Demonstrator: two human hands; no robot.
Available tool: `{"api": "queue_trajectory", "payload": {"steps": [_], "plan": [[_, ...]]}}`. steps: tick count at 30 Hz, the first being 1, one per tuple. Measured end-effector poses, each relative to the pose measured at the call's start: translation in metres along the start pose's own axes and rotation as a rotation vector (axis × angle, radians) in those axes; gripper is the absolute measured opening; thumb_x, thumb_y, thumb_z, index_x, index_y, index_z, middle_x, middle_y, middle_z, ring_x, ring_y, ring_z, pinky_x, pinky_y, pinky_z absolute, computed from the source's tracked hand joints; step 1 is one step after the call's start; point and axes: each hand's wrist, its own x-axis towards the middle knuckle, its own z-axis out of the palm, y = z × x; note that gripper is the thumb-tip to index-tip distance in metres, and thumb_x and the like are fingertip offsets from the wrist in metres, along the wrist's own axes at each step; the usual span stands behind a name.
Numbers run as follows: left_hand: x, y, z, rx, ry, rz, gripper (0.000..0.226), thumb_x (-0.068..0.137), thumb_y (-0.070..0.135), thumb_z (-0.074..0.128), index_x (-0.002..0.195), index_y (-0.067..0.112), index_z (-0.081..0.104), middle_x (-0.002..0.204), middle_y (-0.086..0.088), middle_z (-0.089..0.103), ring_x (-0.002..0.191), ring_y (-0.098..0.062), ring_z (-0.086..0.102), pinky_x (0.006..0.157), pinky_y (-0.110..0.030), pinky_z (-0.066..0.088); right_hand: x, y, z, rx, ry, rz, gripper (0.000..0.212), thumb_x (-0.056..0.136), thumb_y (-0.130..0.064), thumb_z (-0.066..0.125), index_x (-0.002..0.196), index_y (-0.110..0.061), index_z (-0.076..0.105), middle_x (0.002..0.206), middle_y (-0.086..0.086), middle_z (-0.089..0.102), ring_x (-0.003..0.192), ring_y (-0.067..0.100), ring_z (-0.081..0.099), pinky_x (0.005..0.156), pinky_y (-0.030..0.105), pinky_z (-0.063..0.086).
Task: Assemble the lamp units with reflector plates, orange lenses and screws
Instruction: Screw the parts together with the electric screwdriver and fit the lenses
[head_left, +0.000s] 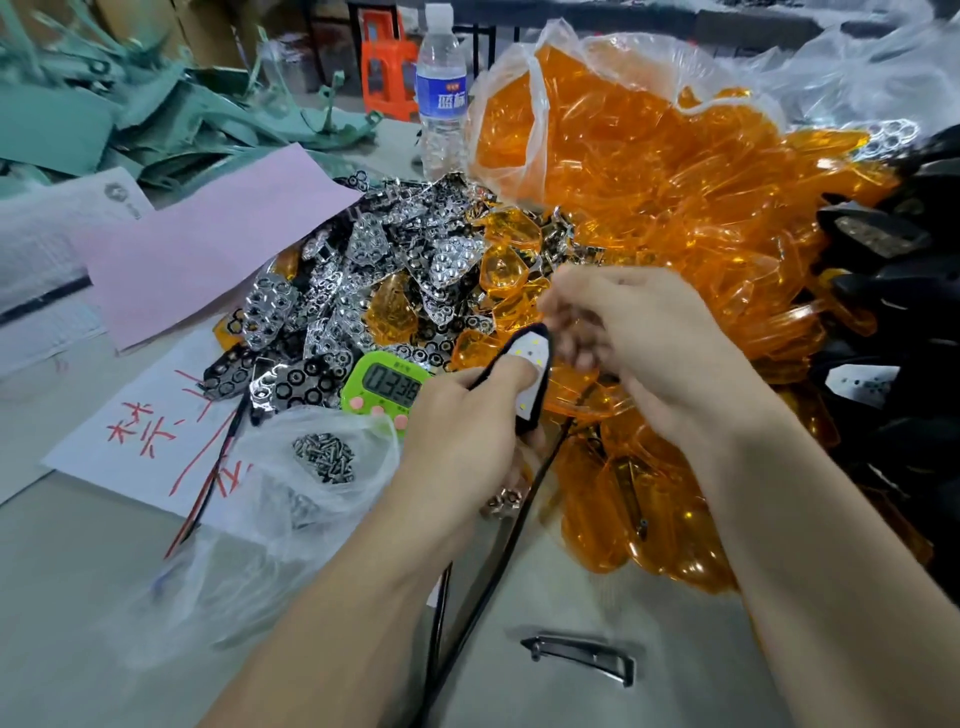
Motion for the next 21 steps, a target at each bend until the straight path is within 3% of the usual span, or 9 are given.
{"api": "queue_trajectory", "payload": {"steps": [2, 4, 7, 10, 12, 15, 18, 20, 21], "plan": [[0.006, 0.001, -0.006, -0.026, 0.072, -0.016, 0.032, 0.092, 0.032, 0.059, 0.069, 0.010, 0.063, 0.058, -0.009, 0.065, 0.039, -0.019, 0.039, 0.038, -0.019, 0.026, 0.033, -0.008, 0.013, -0.167, 0.113, -0.111, 0.021, 0.095, -0.016, 0.063, 0.081, -0.017, 0.078, 0.068, 0.000, 0.070, 0.057, 0.011, 0.059, 0.052, 0.023, 0.046], [0.009, 0.002, -0.011, -0.060, 0.135, -0.030, 0.029, 0.093, 0.032, 0.059, 0.076, 0.008, 0.062, 0.061, -0.012, 0.064, 0.040, -0.020, 0.039, 0.038, -0.021, 0.027, 0.067, -0.016, 0.033, -0.449, 0.114, -0.236, 0.028, 0.096, -0.009, 0.057, 0.090, -0.022, 0.080, 0.071, -0.008, 0.068, 0.045, 0.001, 0.050, 0.048, 0.015, 0.039], [0.010, 0.003, -0.015, -0.111, 0.167, -0.046, 0.031, 0.095, 0.031, 0.059, 0.074, 0.008, 0.061, 0.061, -0.012, 0.066, 0.039, -0.019, 0.042, 0.036, -0.020, 0.030, 0.104, -0.023, 0.058, -0.800, -0.066, -0.362, 0.044, 0.098, 0.004, 0.048, 0.123, -0.022, 0.074, 0.116, -0.003, 0.072, 0.049, -0.006, 0.044, 0.044, 0.004, 0.036], [0.010, 0.005, -0.016, -0.155, 0.154, -0.058, 0.030, 0.097, 0.029, 0.058, 0.074, 0.010, 0.063, 0.057, -0.009, 0.067, 0.036, -0.017, 0.043, 0.035, -0.020, 0.032, 0.122, -0.025, 0.073, -1.065, -0.244, -0.502, 0.062, 0.095, 0.009, 0.047, 0.143, -0.028, 0.059, 0.147, 0.000, 0.058, 0.084, -0.001, 0.058, 0.080, 0.011, 0.051], [0.010, 0.005, -0.017, -0.160, 0.154, -0.054, 0.030, 0.097, 0.029, 0.057, 0.076, 0.008, 0.063, 0.057, -0.009, 0.067, 0.036, -0.018, 0.043, 0.036, -0.019, 0.033, 0.123, -0.027, 0.075, -1.153, -0.239, -0.541, 0.060, 0.093, 0.006, 0.053, 0.139, -0.031, 0.062, 0.136, 0.002, 0.065, 0.110, 0.017, 0.064, 0.095, 0.034, 0.055], [0.010, 0.005, -0.017, -0.187, 0.145, -0.044, 0.027, 0.097, 0.027, 0.057, 0.082, 0.005, 0.063, 0.058, -0.009, 0.065, 0.037, -0.018, 0.042, 0.035, -0.018, 0.031, 0.120, -0.032, 0.068, -1.252, -0.186, -0.578, 0.050, 0.090, 0.006, 0.059, 0.129, -0.024, 0.069, 0.100, 0.000, 0.071, 0.092, 0.022, 0.064, 0.078, 0.032, 0.055], [0.008, 0.005, -0.016, -0.190, 0.131, -0.050, 0.026, 0.098, 0.027, 0.056, 0.083, 0.007, 0.062, 0.059, -0.008, 0.065, 0.039, -0.018, 0.041, 0.035, -0.019, 0.030, 0.104, -0.042, 0.049, -1.272, -0.065, -0.534, 0.049, 0.089, 0.008, 0.060, 0.126, -0.022, 0.071, 0.109, 0.005, 0.072, 0.088, 0.021, 0.065, 0.071, 0.030, 0.052], [0.007, 0.005, -0.014, -0.162, 0.127, -0.044, 0.027, 0.098, 0.028, 0.056, 0.081, 0.008, 0.062, 0.059, -0.008, 0.066, 0.039, -0.018, 0.042, 0.035, -0.020, 0.031, 0.084, -0.047, 0.025, -0.968, 0.056, -0.403, 0.031, 0.089, 0.001, 0.069, 0.107, -0.023, 0.078, 0.098, -0.002, 0.075, 0.077, 0.011, 0.065, 0.063, 0.020, 0.051], [0.006, 0.004, -0.013, -0.145, 0.128, -0.034, 0.027, 0.097, 0.028, 0.056, 0.079, 0.009, 0.062, 0.059, -0.008, 0.066, 0.039, -0.018, 0.042, 0.035, -0.020, 0.031, 0.068, -0.048, 0.012, -0.651, 0.088, -0.307, 0.023, 0.087, -0.001, 0.074, 0.095, -0.022, 0.079, 0.086, -0.007, 0.074, 0.069, 0.006, 0.064, 0.057, 0.016, 0.050]]}}
